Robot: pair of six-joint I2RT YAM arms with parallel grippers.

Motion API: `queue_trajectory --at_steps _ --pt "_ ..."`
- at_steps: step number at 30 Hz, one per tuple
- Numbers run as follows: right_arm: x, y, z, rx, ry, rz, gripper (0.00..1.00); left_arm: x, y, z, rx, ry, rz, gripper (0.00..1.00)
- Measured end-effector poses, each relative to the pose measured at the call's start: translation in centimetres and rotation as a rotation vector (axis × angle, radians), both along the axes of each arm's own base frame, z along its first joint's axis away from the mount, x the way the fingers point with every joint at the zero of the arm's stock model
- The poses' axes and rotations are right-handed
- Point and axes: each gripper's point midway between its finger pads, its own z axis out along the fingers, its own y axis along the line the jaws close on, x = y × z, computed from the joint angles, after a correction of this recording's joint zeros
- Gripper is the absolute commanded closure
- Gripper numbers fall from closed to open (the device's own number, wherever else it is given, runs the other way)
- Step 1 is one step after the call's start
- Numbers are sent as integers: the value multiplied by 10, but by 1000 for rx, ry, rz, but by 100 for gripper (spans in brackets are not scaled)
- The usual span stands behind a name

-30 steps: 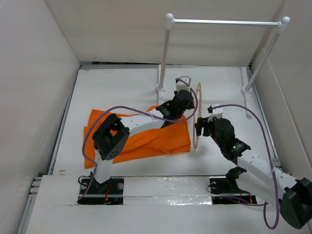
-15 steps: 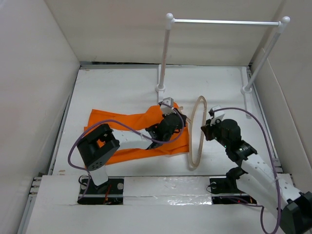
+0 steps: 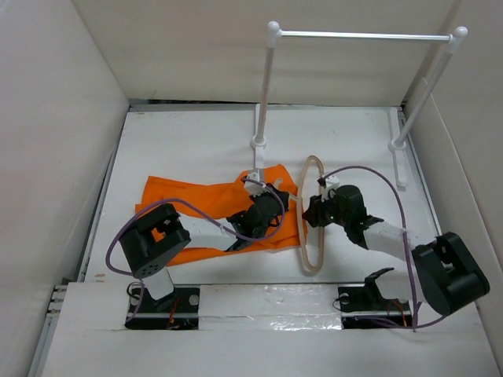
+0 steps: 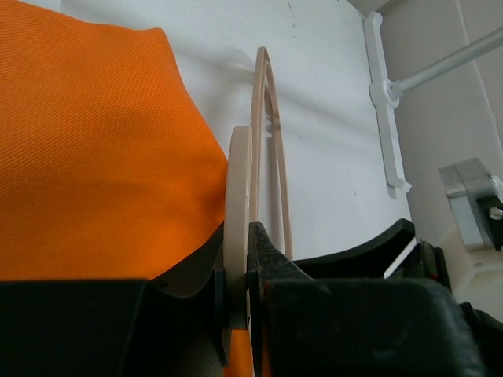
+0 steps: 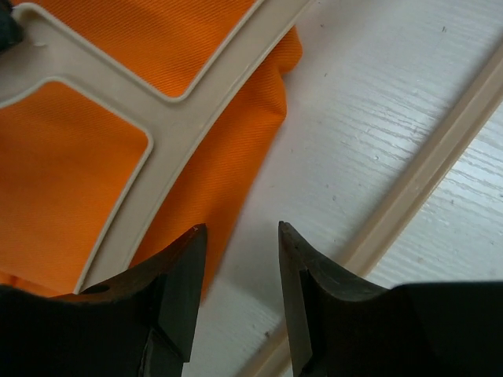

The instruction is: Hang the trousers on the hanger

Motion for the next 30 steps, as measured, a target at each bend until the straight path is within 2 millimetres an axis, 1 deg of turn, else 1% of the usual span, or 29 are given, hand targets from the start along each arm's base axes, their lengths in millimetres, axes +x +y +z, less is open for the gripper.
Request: queue_trajectory --at_steps 2,4,6,9,10,11,12,13,14,15,16,20,23,27,30 --pt "3 4 -5 19 13 -1 45 1 3 -1 -6 -5 5 100" --pt "8 10 -10 41 24 0 43 2 6 -2 -3 -7 10 100" --pt "13 15 -14 62 36 -1 43 3 9 -3 -3 -9 13 100" --pt "17 22 -15 100 33 6 43 5 11 -4 -5 -13 11 100" --pt "19 24 -14 111 30 8 45 5 12 -4 -6 -15 9 100" --pt "19 26 -14 120 28 11 49 6 13 -5 -6 -16 9 100" --pt "20 27 -14 127 27 11 55 7 14 -5 -6 -18 9 100" --pt "21 28 -15 138 29 11 75 8 15 -4 -5 -22 8 100" --pt "22 29 -16 143 29 13 86 8 15 -4 -3 -26 6 100" --pt "23 29 -15 158 29 9 95 8 15 -3 0 -30 5 100" --pt "24 27 -15 171 31 4 100 8 15 -3 5 -34 3 100" --pt "21 18 -13 218 27 -17 100 9 18 1 42 -62 -3 100" --pt "14 6 -7 235 20 -33 100 10 25 8 78 -95 -8 100" --pt "17 -12 33 261 -88 -66 100 11 39 11 114 -114 -4 100" --pt "15 -25 52 263 -136 -86 100 8 54 8 122 -109 -3 100"
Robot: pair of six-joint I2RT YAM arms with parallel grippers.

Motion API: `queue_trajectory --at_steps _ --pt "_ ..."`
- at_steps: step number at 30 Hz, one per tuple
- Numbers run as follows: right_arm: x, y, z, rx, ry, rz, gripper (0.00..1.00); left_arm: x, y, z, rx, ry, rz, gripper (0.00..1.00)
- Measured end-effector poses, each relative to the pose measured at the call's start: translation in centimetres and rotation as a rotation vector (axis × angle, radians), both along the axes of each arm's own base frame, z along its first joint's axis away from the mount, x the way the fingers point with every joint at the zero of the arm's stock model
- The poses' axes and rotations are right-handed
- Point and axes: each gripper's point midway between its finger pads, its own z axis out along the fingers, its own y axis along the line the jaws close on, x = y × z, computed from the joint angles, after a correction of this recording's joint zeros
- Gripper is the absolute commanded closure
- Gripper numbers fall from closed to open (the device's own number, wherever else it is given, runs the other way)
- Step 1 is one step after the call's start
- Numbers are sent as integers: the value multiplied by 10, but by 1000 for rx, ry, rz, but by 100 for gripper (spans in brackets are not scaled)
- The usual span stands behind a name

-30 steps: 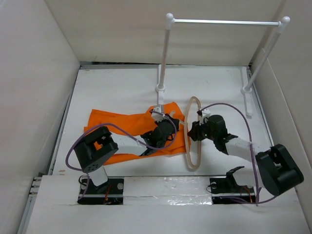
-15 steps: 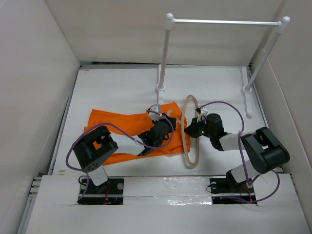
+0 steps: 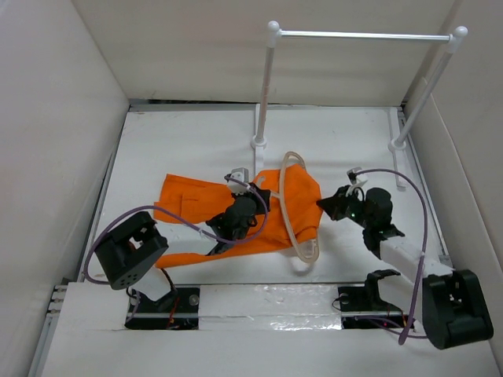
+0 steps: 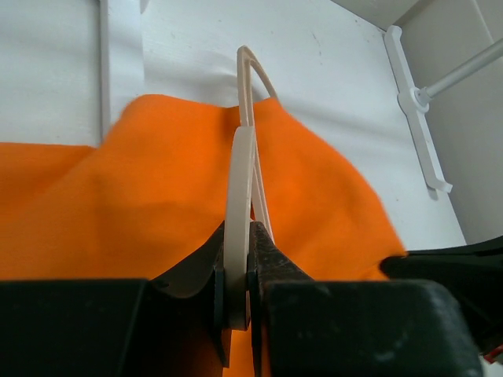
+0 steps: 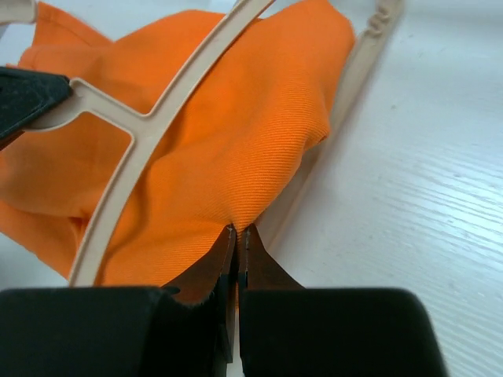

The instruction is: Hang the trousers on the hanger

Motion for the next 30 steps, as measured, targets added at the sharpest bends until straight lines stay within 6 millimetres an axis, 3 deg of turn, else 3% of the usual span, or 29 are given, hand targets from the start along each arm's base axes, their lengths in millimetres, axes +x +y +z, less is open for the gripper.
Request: queue_trajectory --at_steps 5,12,17,22,30 --pt "-4 -29 16 8 -17 -71 100 -11 15 0 2 6 -15 100" --pt "1 -50 35 41 -11 -97 100 -22 21 9 15 -3 -60 100" --pt "22 -40 36 23 -1 -67 100 -25 15 -4 77 6 -97 100" --pt "23 -30 30 2 -13 -56 100 -22 1 -16 124 29 -84 100" --pt "19 -66 43 -23 -48 -185 100 -20 24 -8 107 46 -21 100"
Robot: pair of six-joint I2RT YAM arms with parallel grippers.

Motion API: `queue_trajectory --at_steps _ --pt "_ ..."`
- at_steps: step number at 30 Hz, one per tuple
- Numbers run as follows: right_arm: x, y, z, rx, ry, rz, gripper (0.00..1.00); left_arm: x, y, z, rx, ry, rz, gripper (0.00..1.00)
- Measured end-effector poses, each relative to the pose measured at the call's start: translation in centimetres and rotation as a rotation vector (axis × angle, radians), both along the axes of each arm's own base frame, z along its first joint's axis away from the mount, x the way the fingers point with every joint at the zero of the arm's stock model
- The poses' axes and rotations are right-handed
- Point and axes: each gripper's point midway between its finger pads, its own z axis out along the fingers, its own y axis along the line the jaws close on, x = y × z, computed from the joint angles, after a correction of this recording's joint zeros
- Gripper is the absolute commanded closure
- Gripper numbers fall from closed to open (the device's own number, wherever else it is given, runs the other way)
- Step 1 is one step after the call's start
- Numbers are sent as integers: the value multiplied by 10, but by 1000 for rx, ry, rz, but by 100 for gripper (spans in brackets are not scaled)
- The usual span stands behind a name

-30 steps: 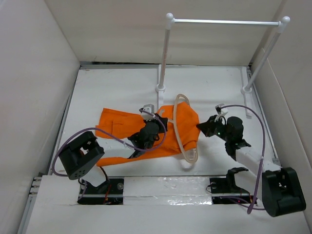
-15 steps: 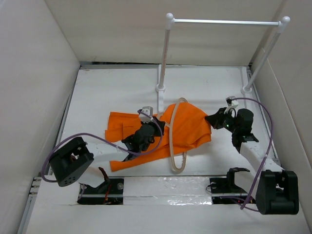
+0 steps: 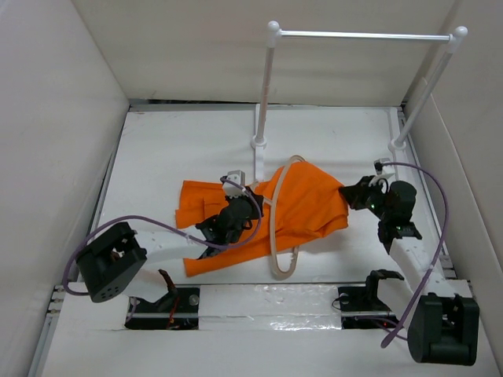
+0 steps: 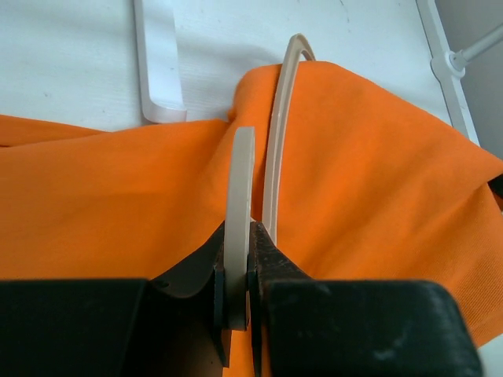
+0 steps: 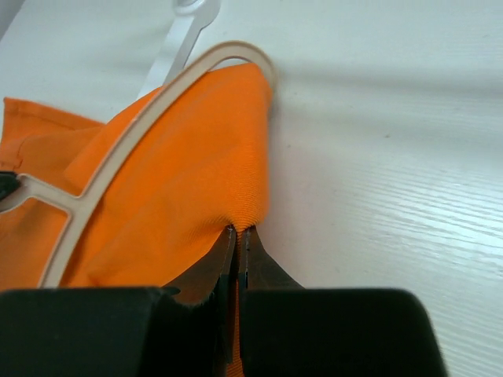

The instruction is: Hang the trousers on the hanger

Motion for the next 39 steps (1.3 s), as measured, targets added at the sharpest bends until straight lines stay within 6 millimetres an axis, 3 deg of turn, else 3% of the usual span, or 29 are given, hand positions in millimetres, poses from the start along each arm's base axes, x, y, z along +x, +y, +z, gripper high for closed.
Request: queue_trajectory --at_steps 5,11,14,19,25,30,39 --pt "-3 -27 2 9 -6 -74 100 -1 9 14 -20 -14 15 100" --pt "-9 -43 -6 32 34 -96 100 -5 13 5 -19 15 18 100" --pt "-10 -40 -5 42 27 -74 100 -3 12 2 -37 31 18 100" --pt "-11 -13 -6 12 18 5 100 6 2 -6 -10 58 74 100" --pt "-28 -13 -16 -40 -8 -9 100 22 11 3 -27 53 158 100" --pt "-42 -23 -23 -69 -2 -67 100 24 18 0 -9 56 184 100" --pt "-34 -64 -22 -50 70 -197 100 20 35 -4 19 51 223 100"
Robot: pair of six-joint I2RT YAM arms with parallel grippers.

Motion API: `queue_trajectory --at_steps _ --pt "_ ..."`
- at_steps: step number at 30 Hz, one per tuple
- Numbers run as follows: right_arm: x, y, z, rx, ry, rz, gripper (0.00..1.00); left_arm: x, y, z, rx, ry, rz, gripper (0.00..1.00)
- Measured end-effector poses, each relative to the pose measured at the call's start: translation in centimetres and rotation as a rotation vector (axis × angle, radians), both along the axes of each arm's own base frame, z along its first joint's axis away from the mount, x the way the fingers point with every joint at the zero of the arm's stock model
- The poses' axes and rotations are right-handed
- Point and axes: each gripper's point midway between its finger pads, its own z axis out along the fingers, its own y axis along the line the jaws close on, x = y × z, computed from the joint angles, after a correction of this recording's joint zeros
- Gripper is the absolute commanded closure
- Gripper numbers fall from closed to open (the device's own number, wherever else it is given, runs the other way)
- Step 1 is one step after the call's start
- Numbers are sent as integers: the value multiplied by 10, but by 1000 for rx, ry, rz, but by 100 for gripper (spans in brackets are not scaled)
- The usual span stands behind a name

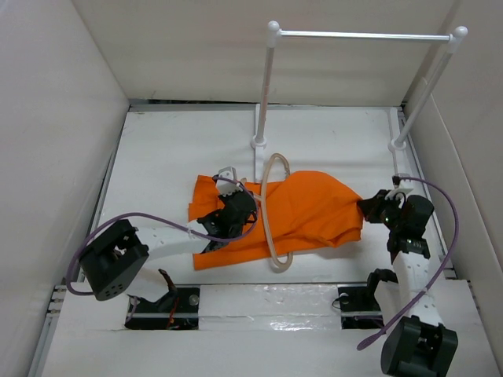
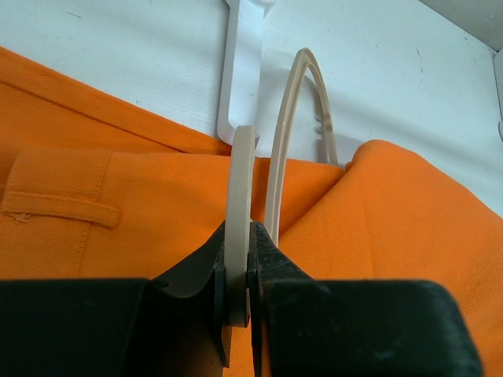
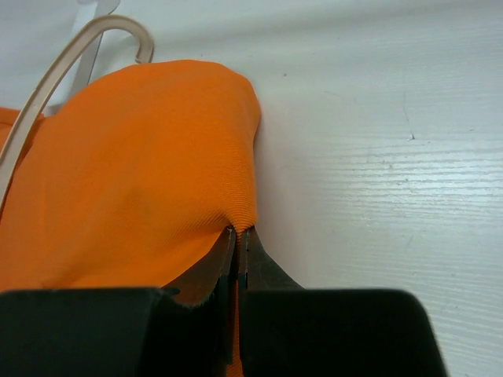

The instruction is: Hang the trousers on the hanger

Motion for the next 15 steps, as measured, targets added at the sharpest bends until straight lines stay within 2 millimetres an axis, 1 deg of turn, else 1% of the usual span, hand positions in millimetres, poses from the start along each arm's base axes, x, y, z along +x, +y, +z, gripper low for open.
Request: queue_trajectory --at_steps 7,9,11,12,13,14,15 --pt "-1 -3 3 -6 -14 7 100 -1 3 3 9 -7 -9 100" --pt "-1 -2 2 -11 -15 16 95 -2 1 9 4 -18 -21 100" --pt "0 -2 -2 -10 -2 22 80 -6 -2 16 5 -32 -37 100" --pt "0 -2 -5 -11 9 26 70 -9 -3 20 8 -38 -45 100" --pt "1 -3 -8 -13 19 25 41 -10 -5 24 13 -44 -52 100" --pt "1 -6 -11 -14 29 16 24 -11 -6 29 20 -51 -58 100" --pt "2 -8 -10 -22 29 11 5 -12 -8 34 27 -60 -63 100"
